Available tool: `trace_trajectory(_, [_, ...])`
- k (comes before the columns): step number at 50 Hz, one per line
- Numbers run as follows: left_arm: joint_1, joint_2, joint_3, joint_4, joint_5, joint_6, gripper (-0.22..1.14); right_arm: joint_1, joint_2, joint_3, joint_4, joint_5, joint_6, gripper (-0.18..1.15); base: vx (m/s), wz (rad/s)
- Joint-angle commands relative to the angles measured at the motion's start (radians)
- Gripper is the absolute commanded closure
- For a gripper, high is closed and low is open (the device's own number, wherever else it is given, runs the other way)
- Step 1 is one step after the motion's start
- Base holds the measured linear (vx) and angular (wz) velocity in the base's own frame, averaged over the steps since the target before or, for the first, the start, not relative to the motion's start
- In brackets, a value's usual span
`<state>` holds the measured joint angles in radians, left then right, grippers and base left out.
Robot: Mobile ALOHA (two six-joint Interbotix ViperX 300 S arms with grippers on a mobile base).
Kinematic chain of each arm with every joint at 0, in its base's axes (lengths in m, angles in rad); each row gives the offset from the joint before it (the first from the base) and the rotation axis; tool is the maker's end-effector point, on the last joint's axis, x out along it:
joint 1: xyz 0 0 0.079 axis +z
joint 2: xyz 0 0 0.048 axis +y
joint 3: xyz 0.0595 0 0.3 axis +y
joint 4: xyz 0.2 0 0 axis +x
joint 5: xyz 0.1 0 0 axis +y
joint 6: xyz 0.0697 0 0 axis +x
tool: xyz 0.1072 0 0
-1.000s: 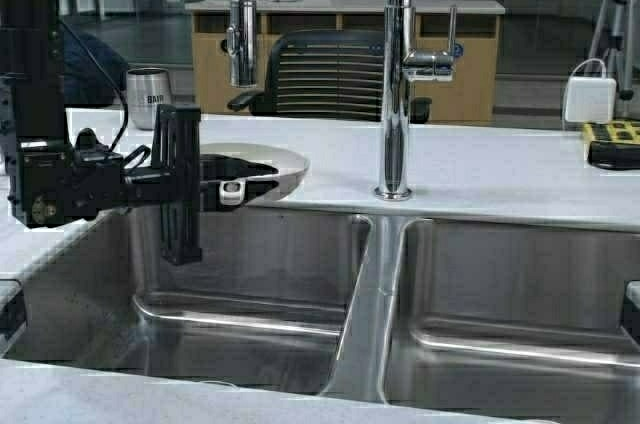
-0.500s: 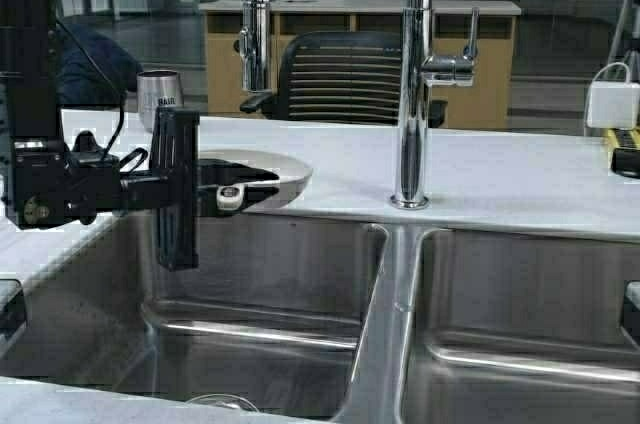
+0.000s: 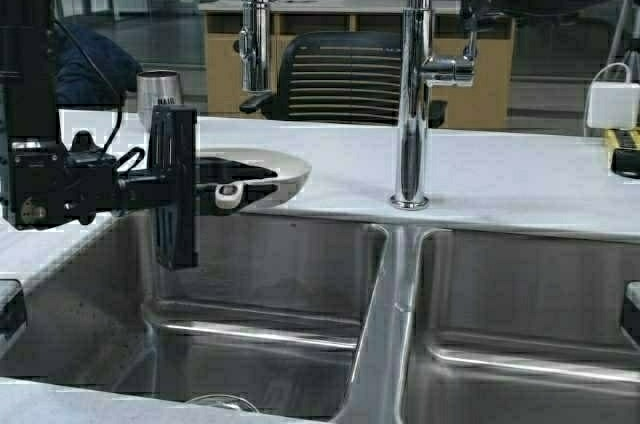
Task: Wash the pan
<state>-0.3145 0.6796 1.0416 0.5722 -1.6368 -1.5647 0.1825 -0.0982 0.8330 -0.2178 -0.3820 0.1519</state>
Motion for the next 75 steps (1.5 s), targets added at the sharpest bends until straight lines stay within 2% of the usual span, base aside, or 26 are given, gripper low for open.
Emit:
trace_trajectory(1, [-0.002,-0.028,-0.003,0.003,-0.018,0.021,0.89,0.002,0.028,-0.063,-0.003,-0.014,-0.002,-0.06,0.0,0.0])
trace_trajectory(46, [-0.002,-0.014,-0.02,0.003,-0.018,0.02,0.89,0.0,0.232,-0.225,-0.002,-0.018,-0.005,-0.06,0.0,0.0])
trace_trajectory(75, [-0.002,0.002,-0.023,0.003,-0.018,0.02,0.89,-0.086,0.255,-0.239,0.011,-0.018,0.006,-0.06,0.0,0.0])
